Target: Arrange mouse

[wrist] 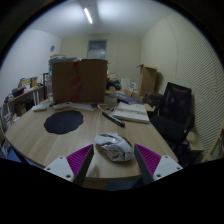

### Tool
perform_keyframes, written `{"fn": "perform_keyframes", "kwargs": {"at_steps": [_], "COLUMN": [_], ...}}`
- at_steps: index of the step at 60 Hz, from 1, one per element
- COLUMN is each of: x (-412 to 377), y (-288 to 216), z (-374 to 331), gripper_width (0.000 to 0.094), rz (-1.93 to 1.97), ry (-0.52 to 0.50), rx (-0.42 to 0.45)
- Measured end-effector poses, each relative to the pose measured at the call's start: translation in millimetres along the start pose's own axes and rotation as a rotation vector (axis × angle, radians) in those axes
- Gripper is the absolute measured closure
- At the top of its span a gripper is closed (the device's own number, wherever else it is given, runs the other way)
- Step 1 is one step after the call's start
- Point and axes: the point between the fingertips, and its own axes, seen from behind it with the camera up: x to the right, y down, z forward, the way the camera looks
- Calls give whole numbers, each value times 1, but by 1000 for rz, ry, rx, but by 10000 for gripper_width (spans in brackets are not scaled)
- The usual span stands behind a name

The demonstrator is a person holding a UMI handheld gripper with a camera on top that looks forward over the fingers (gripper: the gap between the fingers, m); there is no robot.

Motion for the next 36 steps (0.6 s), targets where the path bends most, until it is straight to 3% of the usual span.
{"fn": "perform_keyframes", "kwargs": {"at_steps": [20, 36], "x": [15, 32], "y": [10, -3], "z": [50, 86], "gripper_width": [87, 84], "rz": [53, 81], "ry": [-51, -1], "rx": [-45, -63]}}
